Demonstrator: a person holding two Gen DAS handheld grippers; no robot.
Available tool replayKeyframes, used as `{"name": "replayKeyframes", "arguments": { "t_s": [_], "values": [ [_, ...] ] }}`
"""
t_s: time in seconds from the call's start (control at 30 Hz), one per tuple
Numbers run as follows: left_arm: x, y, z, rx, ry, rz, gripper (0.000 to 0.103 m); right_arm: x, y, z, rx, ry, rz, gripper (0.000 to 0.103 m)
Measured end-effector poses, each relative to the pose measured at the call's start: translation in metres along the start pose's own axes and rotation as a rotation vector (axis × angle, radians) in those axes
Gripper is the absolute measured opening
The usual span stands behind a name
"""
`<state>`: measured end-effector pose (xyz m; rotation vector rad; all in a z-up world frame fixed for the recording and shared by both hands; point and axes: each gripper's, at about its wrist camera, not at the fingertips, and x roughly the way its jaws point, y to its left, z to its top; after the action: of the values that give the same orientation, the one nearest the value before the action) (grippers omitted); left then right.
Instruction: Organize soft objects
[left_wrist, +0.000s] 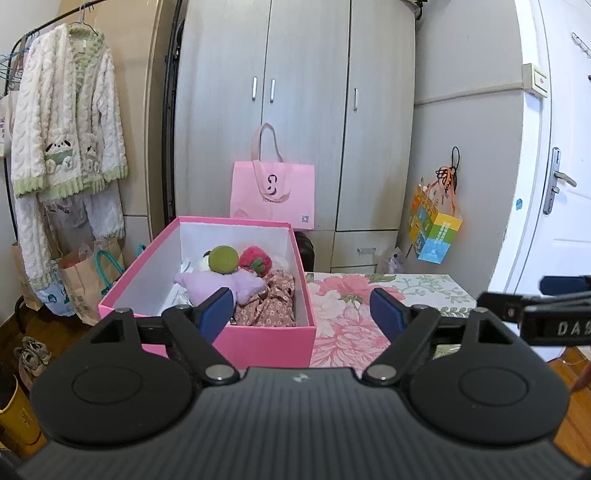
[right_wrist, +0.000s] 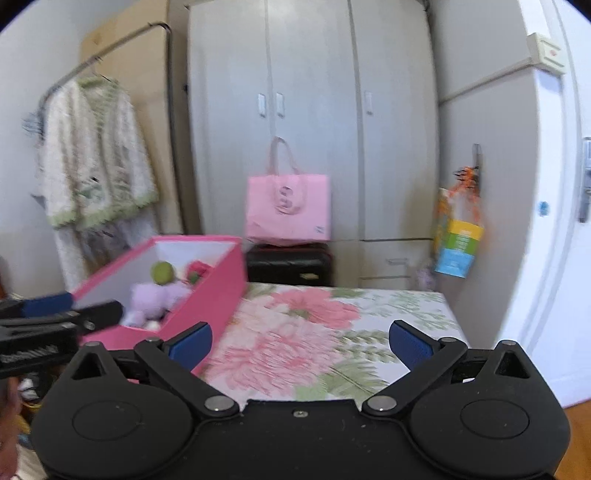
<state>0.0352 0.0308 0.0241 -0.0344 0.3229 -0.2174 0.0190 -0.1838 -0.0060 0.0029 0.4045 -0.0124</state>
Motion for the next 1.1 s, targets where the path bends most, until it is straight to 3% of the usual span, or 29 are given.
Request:
{"name": "replayKeyframes", "arguments": {
  "t_s": [0.1,0.27,0.43,0.77,1.1],
  "values": [
    [-0.002,-0.001,-0.001,0.001,-0.004,0.011,0.091,-0.006,0.005,-0.005,-0.045,-0.002,-0.047,0.103],
    [-0.003,-0.004,-0.004,0.024,-0.010,0.064,0.103,-0.013,0.000,-0.004,-0.013,0.007,-0.065,0.103],
    [-0.003,-0.011,0.000,0.063,0.019,0.124,0.103,-0.019,-0.004,-0.004,0.005,-0.007,-0.085,0.103],
    [-0.003,-0.016,-0.007,0.064,0.059,0.123,0.103,-0.025,-0.004,-0.009,-0.003,0.005,-0.116,0.103],
    [-0.008,-0.017,-0.008,0.065,0.046,0.133,0.103,-0.020,-0.002,-0.012,-0.023,-0.002,-0.182,0.103]
  ]
}}
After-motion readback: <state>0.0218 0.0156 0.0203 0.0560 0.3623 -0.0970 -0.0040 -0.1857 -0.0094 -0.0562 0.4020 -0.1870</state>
